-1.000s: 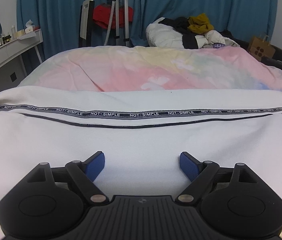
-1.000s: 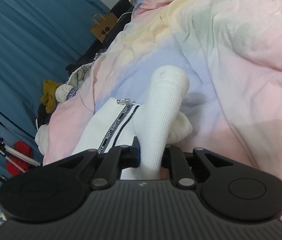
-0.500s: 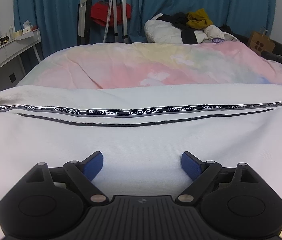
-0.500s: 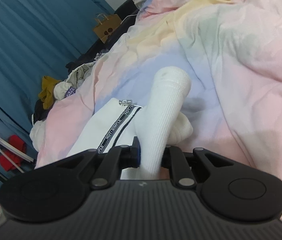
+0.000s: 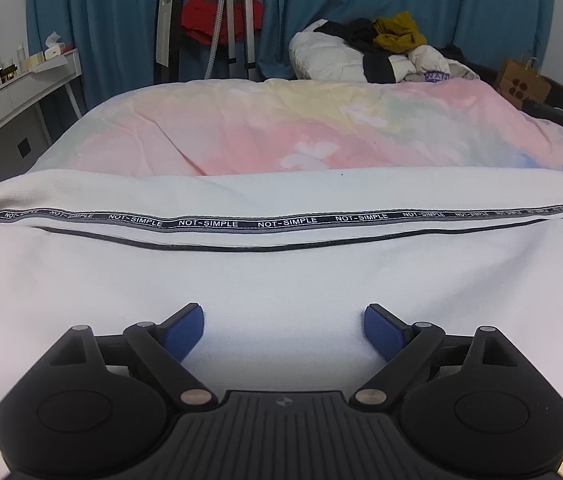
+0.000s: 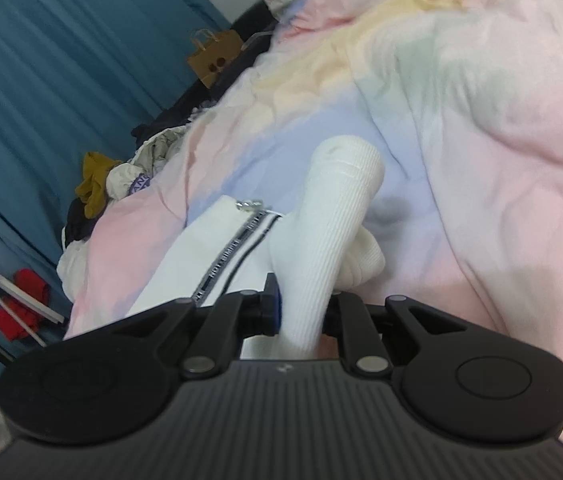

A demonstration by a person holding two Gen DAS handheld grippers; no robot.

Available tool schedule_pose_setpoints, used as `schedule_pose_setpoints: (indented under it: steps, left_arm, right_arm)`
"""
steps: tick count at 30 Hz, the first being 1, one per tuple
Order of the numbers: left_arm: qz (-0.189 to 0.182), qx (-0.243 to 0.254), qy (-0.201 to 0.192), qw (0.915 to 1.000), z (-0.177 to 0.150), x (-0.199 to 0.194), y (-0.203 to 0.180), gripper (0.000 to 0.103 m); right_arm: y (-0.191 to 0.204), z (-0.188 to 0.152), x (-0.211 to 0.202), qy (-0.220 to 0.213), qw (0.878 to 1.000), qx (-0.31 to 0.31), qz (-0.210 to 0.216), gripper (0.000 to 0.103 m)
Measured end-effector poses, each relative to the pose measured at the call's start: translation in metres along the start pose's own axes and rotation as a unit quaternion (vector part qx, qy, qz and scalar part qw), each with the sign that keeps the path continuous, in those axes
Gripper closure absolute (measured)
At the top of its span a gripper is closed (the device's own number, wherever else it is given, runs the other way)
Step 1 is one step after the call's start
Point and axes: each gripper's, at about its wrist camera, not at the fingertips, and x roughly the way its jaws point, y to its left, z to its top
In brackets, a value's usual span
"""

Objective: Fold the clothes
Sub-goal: 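Lift the cuff with the right gripper and fold it toward the waistband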

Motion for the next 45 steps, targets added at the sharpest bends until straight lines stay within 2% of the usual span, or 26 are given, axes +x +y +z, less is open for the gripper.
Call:
schedule_pose_setpoints:
  steps: [3,5,6,8,11,12,14,15,18,20,22,23,24,25,28,30,32,34,37,39,41,43,45]
  left_arm:
    - [-0.007,-0.013,0.004,0.9999,0.003,-0.003,0.005,0.014]
    - [-0.012,-0.039,0.001,0.9992,0.009,-0.010,0.013,0.014]
    - [-0.012,-0.052,-0.005,0.9986,0.013,-0.016,0.017,0.014]
    - [-0.012,-0.072,-0.027,0.9969,0.021,-0.031,0.026,0.014]
    - [-0.005,-0.090,-0.077,0.9929,0.034,-0.059,0.041,0.014]
    - [-0.001,-0.095,-0.093,0.9911,0.037,-0.068,0.047,0.014]
    - [0.007,-0.116,-0.124,0.9854,0.042,-0.086,0.061,0.013]
    - [0.010,-0.124,-0.133,0.9832,0.043,-0.092,0.066,0.013]
    - [0.017,-0.148,-0.158,0.9761,0.047,-0.110,0.082,0.012]
    - [0.017,-0.164,-0.168,0.9719,0.049,-0.118,0.090,0.012]
    - [0.006,-0.172,-0.161,0.9717,0.050,-0.118,0.093,0.012]
    - [0.000,-0.176,-0.158,0.9716,0.051,-0.117,0.094,0.012]
    - [-0.002,-0.175,-0.155,0.9723,0.051,-0.117,0.093,0.012]
    - [-0.004,-0.171,-0.153,0.9733,0.050,-0.117,0.092,0.012]
    - [-0.013,-0.157,-0.153,0.9756,0.049,-0.115,0.087,0.012]
    - [-0.025,-0.151,-0.150,0.9769,0.048,-0.112,0.083,0.012]
    - [-0.038,-0.148,-0.143,0.9779,0.046,-0.108,0.081,0.012]
    - [-0.051,-0.148,-0.133,0.9786,0.043,-0.103,0.081,0.012]
    - [-0.053,-0.156,-0.133,0.9774,0.042,-0.102,0.083,0.012]
    - [-0.054,-0.161,-0.133,0.9765,0.040,-0.101,0.085,0.012]
    - [-0.054,-0.166,-0.133,0.9756,0.039,-0.101,0.087,0.012]
    - [-0.055,-0.171,-0.133,0.9747,0.038,-0.100,0.089,0.012]
    - [-0.054,-0.171,-0.137,0.9742,0.038,-0.100,0.088,0.012]
  right_arm:
    - [0.026,0.002,-0.015,-0.038,0.998,-0.054,0.015,0.090]
    - [0.053,0.001,-0.033,-0.080,0.990,-0.107,0.039,0.090]
    - [0.070,-0.003,-0.045,-0.102,0.983,-0.141,0.053,0.090]
    - [0.108,-0.021,-0.071,-0.146,0.959,-0.227,0.090,0.090]
    - [0.159,-0.066,-0.113,-0.194,0.903,-0.343,0.170,0.090]
    - [0.173,-0.084,-0.126,-0.203,0.882,-0.377,0.199,0.090]
    - [0.196,-0.133,-0.147,-0.199,0.831,-0.457,0.247,0.090]
    - [0.203,-0.156,-0.153,-0.188,0.811,-0.488,0.261,0.090]
    - [0.208,-0.225,-0.161,-0.116,0.765,-0.560,0.296,0.090]
    - [0.204,-0.271,-0.159,-0.056,0.723,-0.621,0.297,0.090]
    - [0.195,-0.310,-0.152,-0.008,0.676,-0.677,0.290,0.089]
    - [0.190,-0.323,-0.150,-0.007,0.657,-0.700,0.281,0.089]
    - [0.187,-0.331,-0.149,-0.018,0.644,-0.714,0.274,0.089]
    - [0.187,-0.332,-0.150,-0.021,0.642,-0.716,0.274,0.089]
    - [0.192,-0.315,-0.155,-0.016,0.668,-0.689,0.281,0.089]
    - [0.196,-0.311,-0.164,-0.023,0.676,-0.681,0.280,0.089]
    - [0.203,-0.304,-0.164,-0.016,0.691,-0.667,0.278,0.089]
    - [0.207,-0.306,-0.168,-0.012,0.694,-0.661,0.283,0.089]
    - [0.202,-0.322,-0.168,-0.020,0.663,-0.689,0.292,0.089]
    - [0.198,-0.330,-0.169,-0.033,0.658,-0.694,0.291,0.089]
    - [0.201,-0.330,-0.177,-0.053,0.659,-0.689,0.298,0.089]
    - [0.207,-0.320,-0.187,-0.068,0.665,-0.670,0.322,0.089]
    - [0.210,-0.318,-0.185,-0.041,0.673,-0.657,0.338,0.089]
